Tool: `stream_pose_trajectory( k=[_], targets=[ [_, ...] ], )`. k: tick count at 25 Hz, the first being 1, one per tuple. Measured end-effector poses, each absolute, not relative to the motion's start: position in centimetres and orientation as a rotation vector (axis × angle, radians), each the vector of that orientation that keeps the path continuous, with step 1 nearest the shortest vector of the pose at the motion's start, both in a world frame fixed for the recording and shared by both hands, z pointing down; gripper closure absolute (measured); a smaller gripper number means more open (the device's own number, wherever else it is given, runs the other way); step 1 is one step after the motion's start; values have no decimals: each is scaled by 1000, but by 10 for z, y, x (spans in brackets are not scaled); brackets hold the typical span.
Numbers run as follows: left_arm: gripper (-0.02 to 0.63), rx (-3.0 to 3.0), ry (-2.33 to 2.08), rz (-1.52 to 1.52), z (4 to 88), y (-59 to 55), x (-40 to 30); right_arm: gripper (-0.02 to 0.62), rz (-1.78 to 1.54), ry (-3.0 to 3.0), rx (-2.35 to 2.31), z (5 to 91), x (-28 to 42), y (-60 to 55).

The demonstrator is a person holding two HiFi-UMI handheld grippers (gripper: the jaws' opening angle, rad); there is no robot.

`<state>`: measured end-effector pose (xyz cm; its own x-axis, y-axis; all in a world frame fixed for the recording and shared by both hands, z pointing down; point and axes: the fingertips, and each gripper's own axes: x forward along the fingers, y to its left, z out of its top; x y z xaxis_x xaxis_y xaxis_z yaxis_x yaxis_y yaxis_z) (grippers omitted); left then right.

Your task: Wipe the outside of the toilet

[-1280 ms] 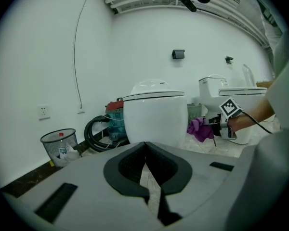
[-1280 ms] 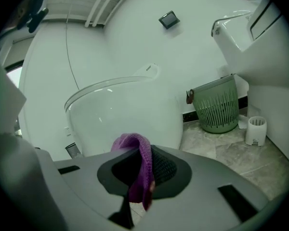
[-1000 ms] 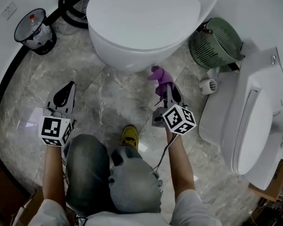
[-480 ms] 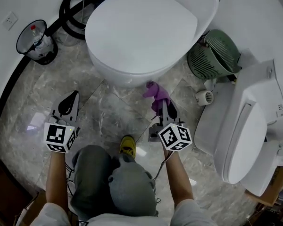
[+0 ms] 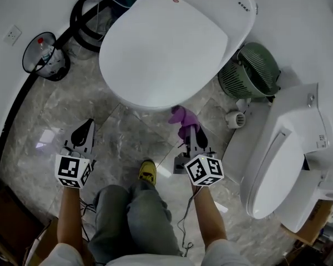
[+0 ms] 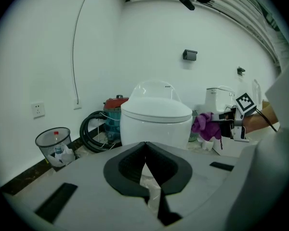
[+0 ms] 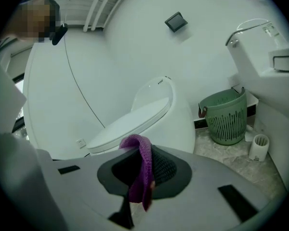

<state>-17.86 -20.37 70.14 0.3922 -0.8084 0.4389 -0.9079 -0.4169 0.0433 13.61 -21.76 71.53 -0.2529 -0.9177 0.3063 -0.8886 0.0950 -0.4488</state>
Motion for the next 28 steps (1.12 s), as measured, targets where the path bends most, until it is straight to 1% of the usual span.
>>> stream_pose_trajectory(
  k=[5, 11, 18, 22, 28],
  targets=[
    [594, 2359, -1497, 486, 658, -219, -170, 540, -896, 2307, -1893, 671, 141, -225],
    [592, 2388, -1486, 495, 582, -231, -157, 540, -915, 2310, -1880, 602, 142, -237],
    [594, 2364, -1532, 494, 472, -235, -162, 538, -913, 2328, -1822, 496, 137, -247],
    [592, 2404, -1530, 526, 407, -236, -157, 540, -908, 2310, -1795, 432, 139, -254],
    [592, 2420, -1576, 494, 316, -242, -147, 540, -876, 2313, -1761, 339, 149, -260]
  ],
)
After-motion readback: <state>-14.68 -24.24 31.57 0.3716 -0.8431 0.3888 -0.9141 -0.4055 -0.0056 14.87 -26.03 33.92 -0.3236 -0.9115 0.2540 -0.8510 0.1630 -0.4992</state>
